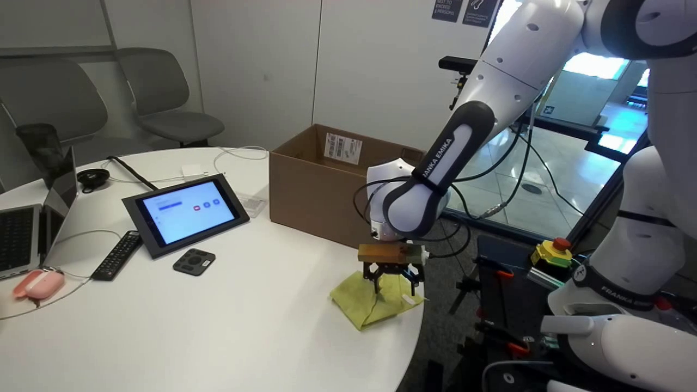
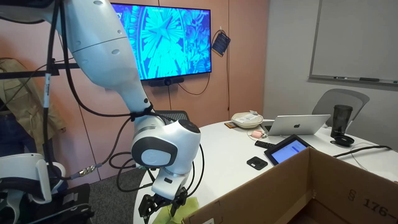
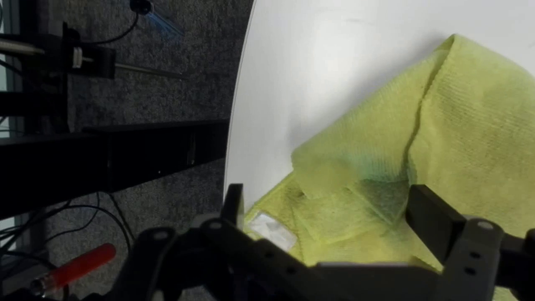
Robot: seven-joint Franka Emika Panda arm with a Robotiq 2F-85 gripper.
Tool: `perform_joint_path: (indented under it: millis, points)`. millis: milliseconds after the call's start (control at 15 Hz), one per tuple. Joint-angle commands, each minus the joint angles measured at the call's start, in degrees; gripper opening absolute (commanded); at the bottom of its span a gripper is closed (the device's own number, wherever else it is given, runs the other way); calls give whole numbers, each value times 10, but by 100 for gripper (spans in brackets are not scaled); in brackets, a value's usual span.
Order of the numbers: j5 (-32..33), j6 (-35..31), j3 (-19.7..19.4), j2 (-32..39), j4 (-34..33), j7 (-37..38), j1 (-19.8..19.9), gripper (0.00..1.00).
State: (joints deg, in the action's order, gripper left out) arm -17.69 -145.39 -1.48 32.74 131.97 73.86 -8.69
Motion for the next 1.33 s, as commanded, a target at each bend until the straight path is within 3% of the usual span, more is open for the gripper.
perform_joint_path:
  millis: [0, 333, 733, 1067, 1267]
  points:
    - [-38, -22, 10, 13, 9, 18, 15, 100]
    - [-48, -56, 18, 29, -7, -10, 24, 100]
    - [1, -41, -33, 10, -15, 61, -20, 100]
    - [90, -86, -32, 8, -45, 2, -37, 100]
    - [110, -110, -13, 30, -80, -48, -31, 100]
